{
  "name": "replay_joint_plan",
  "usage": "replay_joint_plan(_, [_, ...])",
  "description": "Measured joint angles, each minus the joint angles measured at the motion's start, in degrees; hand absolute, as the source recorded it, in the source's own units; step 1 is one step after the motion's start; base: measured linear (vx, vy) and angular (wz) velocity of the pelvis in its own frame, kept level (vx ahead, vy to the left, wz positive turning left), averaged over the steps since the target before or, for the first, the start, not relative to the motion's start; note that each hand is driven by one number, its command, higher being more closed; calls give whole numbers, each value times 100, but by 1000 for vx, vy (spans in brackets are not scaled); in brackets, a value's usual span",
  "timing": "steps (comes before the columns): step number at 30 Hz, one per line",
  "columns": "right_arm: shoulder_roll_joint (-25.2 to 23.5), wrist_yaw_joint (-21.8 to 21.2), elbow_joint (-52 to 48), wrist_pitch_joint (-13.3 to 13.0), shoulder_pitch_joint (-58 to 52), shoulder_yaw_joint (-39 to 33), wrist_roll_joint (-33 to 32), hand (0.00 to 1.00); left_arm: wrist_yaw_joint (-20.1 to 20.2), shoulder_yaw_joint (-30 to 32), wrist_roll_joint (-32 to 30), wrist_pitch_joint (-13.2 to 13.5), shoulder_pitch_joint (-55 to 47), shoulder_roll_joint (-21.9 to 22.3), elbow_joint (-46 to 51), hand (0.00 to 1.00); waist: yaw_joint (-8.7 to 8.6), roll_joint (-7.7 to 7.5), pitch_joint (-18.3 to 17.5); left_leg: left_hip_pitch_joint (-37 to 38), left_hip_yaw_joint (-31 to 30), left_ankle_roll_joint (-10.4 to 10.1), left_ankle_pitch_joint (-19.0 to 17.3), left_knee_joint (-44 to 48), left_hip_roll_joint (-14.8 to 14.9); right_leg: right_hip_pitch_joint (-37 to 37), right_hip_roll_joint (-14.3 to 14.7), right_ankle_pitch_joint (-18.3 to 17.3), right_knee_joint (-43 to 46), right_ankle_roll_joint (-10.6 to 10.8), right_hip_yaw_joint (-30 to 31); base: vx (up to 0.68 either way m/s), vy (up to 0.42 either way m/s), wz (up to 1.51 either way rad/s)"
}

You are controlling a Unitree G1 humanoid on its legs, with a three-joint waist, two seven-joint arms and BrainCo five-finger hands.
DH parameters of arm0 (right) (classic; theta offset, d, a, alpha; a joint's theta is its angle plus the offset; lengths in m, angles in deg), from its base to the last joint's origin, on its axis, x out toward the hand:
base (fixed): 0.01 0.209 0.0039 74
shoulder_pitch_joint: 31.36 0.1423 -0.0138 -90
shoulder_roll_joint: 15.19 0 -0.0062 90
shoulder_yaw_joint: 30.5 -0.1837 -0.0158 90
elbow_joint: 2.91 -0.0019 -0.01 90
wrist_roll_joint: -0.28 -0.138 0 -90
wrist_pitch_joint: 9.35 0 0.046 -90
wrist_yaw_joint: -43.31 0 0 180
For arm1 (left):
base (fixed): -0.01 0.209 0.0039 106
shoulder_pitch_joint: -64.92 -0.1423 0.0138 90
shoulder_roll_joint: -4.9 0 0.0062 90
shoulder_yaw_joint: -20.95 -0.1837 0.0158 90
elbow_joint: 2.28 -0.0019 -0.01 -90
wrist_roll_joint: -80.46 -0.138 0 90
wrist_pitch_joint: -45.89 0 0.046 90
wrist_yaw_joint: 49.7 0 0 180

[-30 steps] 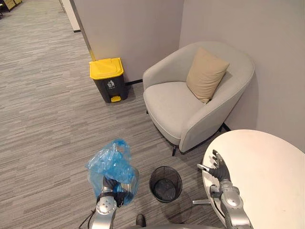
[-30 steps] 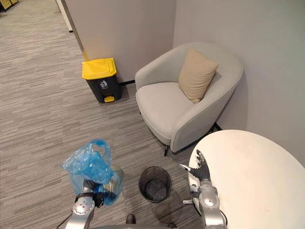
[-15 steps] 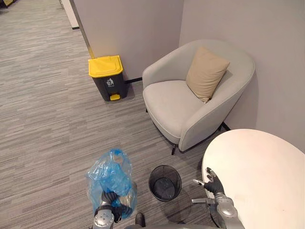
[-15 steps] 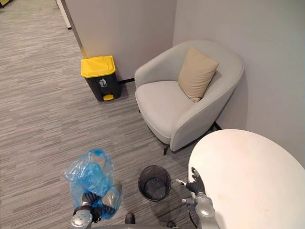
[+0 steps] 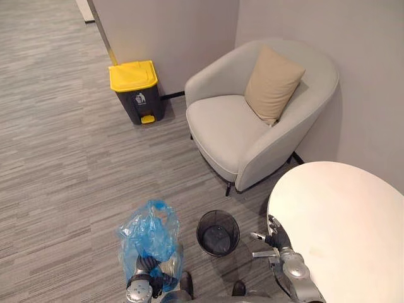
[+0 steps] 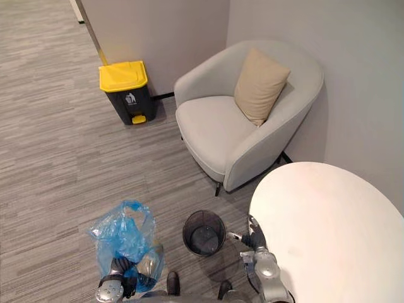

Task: Gather rubbish on tea table into small bin, then transfer packed bag to large trash can.

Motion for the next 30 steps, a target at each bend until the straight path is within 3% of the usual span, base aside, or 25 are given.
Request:
replay_joint_plan(5, [54,-6,-23,4,31,409,-3,0,-17,17,42,1,217,-2,81,100,26,-27,114,-337,-232,192,-86,420,-88,-181,-165,-222,487,85,-131,-13,5,32])
replay_joint_plan(7, [-10,-1,-184,2,-67,515,0,0,-20,48,43,5,214,-7,236,100,15,-147,156,-503,-404,236,-102,746,-195,-335,-281,-845,1705,351,382,6,-54,76])
replay_joint_plan(8, [-34,1,-214,-1,-63,521,4,0,-23,48,43,8,192,-6,296,100,25,-205,158,-560,-443,238,-111,838,-226,-308,-283,-928,1771,398,488,11,-115,65])
replay_joint_plan(9, [-40,23,-245,-15,11,532,11,0,-27,60,44,9,203,-20,389,100,149,-252,184,-819,-511,211,-127,1064,-231,-287,-224,-1022,1487,294,687,-60,-135,34])
replay_joint_plan(10, [27,68,-292,-12,117,531,10,0,-34,61,44,10,235,74,428,100,242,-123,246,-1018,-591,166,-96,1178,-124,-223,-27,-944,1114,23,675,-117,-129,24])
replay_joint_plan(13, [101,206,-638,-17,91,507,-24,0,-27,-24,68,19,90,227,605,100,322,178,435,-1200,-872,-71,99,1147,172,-105,321,-623,650,-170,399,-191,-98,23])
replay_joint_plan(15, [118,271,-697,-36,39,485,-24,0,-30,-142,108,12,25,222,663,100,307,210,482,-1204,-997,-265,275,978,213,-149,362,-608,732,-215,225,-178,-108,48])
replay_joint_plan(16, [126,280,-703,-24,-28,400,-22,0,-29,-195,159,8,12,199,807,100,288,208,488,-1218,-965,-472,45,754,233,-158,335,-531,649,-353,-11,-208,-71,83])
replay_joint_plan(18, [55,358,-780,20,-88,268,-23,0,-17,-273,157,10,104,174,941,100,264,17,618,-1544,-468,-323,-98,1535,228,-230,67,-437,582,-445,-266,-163,-24,87])
replay_joint_plan(19, [85,382,-938,18,-186,217,-23,0,-14,-319,156,11,89,174,1034,100,215,-17,636,-1594,-213,-118,-259,2212,259,-241,-90,-403,585,-419,-442,-136,3,78])
replay_joint_plan(20, [90,381,-1028,18,-238,214,-22,0,-14,-359,156,19,31,171,1099,100,126,11,618,-1509,-89,-38,-490,2649,370,-209,-158,-392,583,-411,-585,-121,25,78])
replay_joint_plan(23, [64,381,-1050,10,-246,214,-19,0,-10,-397,156,38,87,171,1097,100,76,100,568,-1119,138,-109,-1175,2907,713,-218,-262,-200,406,-289,-887,-79,141,60])
replay_joint_plan(26, [6,385,-984,11,-230,27,-18,0,-10,-403,153,61,194,121,919,100,-20,177,543,-707,286,-287,-1197,2101,677,-102,-265,35,114,-35,-1100,-40,199,54])
replay_joint_plan(28, [-150,380,-821,11,-176,-61,-17,0,-5,-469,143,50,271,-87,692,100,4,69,495,-596,235,-190,-915,1657,363,120,-331,441,-508,102,-1103,-47,166,27])
replay_joint_plan(30, [-152,379,-797,11,-173,-98,-15,0,-11,-463,141,50,263,-135,691,100,3,97,495,-531,220,-109,-852,1550,227,238,-400,591,-709,146,-1108,-53,171,17])
